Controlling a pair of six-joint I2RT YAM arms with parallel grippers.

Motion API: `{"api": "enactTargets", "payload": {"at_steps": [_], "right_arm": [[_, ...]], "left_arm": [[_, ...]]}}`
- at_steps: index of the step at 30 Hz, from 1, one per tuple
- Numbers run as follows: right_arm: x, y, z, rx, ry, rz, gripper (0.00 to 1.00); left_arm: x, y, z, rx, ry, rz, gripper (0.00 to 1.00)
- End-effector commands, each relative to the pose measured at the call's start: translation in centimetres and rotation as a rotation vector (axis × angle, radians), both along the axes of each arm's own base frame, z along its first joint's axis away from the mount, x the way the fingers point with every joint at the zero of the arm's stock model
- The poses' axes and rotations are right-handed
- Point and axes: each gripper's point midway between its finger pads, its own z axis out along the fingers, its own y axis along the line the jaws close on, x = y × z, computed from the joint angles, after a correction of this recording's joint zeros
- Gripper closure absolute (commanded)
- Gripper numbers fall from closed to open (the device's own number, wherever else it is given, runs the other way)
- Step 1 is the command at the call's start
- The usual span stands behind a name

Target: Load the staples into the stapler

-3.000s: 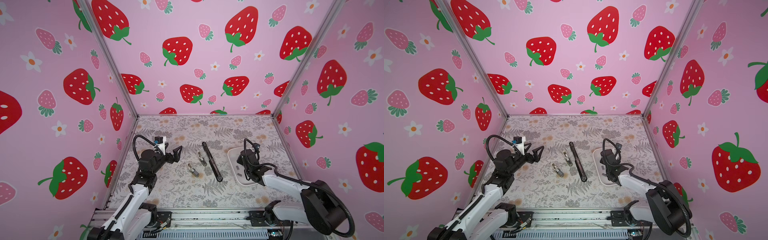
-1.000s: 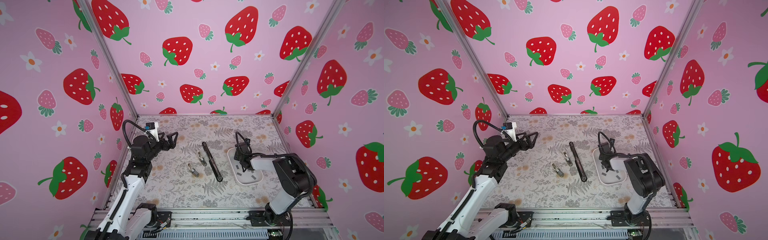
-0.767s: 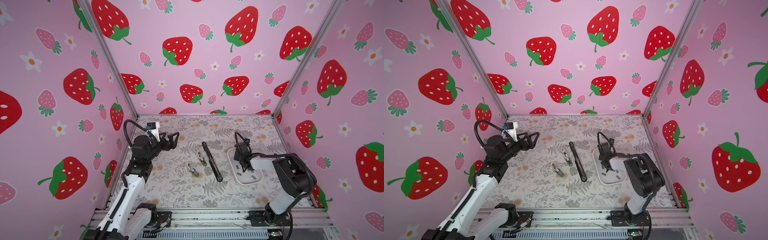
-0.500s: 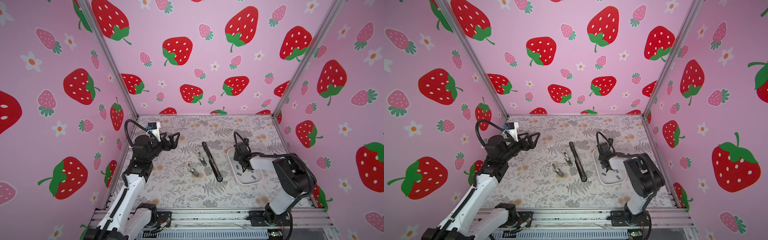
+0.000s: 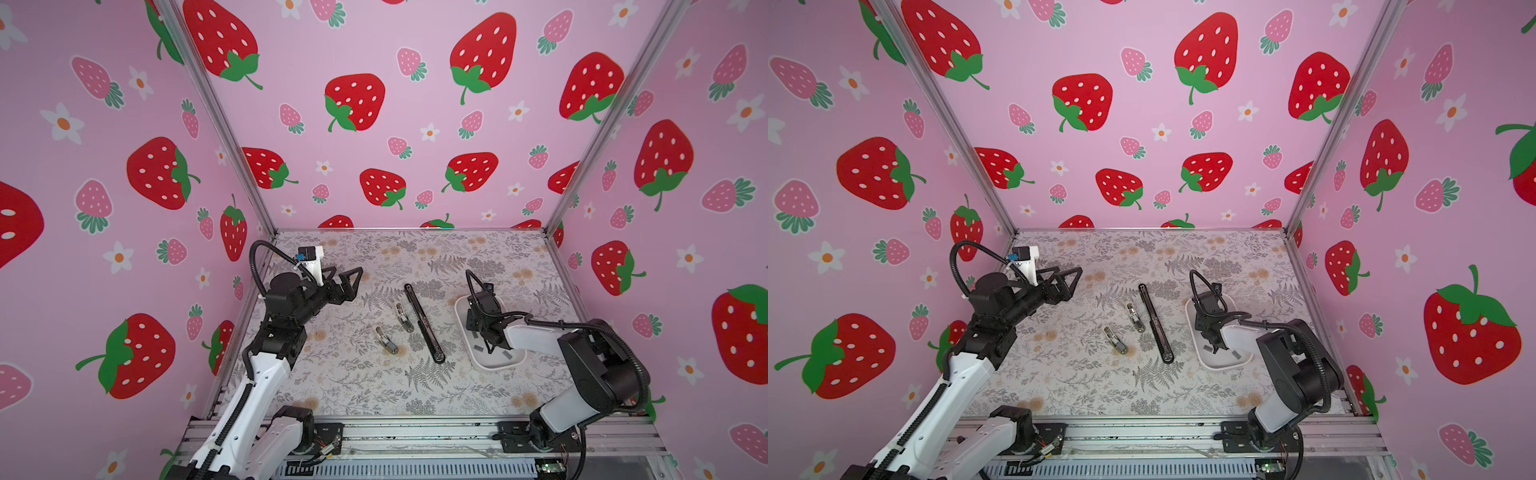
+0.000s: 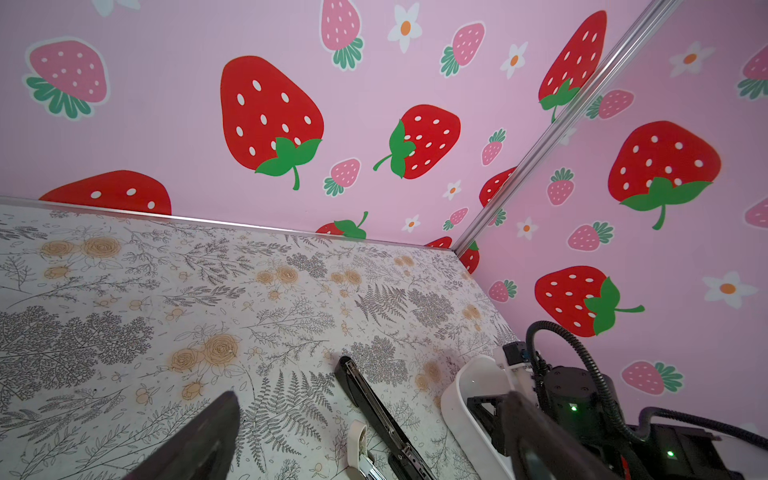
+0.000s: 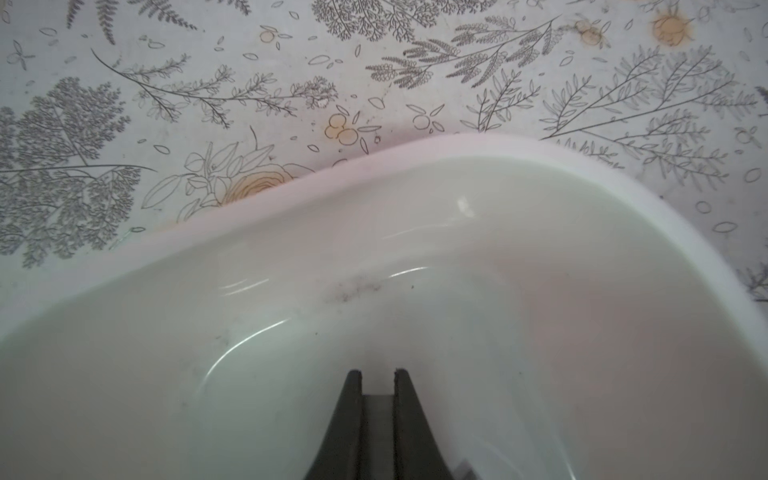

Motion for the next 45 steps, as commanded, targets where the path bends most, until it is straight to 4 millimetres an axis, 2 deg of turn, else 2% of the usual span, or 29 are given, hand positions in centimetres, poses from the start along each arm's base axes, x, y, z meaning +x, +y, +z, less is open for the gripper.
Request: {"api": "enactTargets", "payload": {"at_steps": [1, 10, 25, 33, 45], "right_arm": [[0.4, 0.4, -0.5, -0.019, 0.017, 0.016, 0.87], [1.4, -0.1, -0.8, -0.048, 0.029, -0.005, 0.86], [0.7, -0.3, -1.1, 0.01, 0.053, 0.007, 0.76], [0.3, -0.2, -1.4, 0.009, 0.075, 0.023, 0.76], [-0.5, -1.2, -1.6, -0.019, 0.088, -0.005, 0.81]], "left_arm": [[0.2, 0.2, 0.4, 0.017, -0.024, 0.016, 0.01], [1.7, -0.3, 0.5, 0.035, -0.01, -0.004, 0.01], [1.1, -0.2, 0.8, 0.041, -0.028, -0.001, 0.01], [1.3, -0.2, 0.6, 0.042, -0.026, 0.0, 0.01], [1.4, -0.2, 0.6, 0.043, -0.024, 0.001, 0.01]]}}
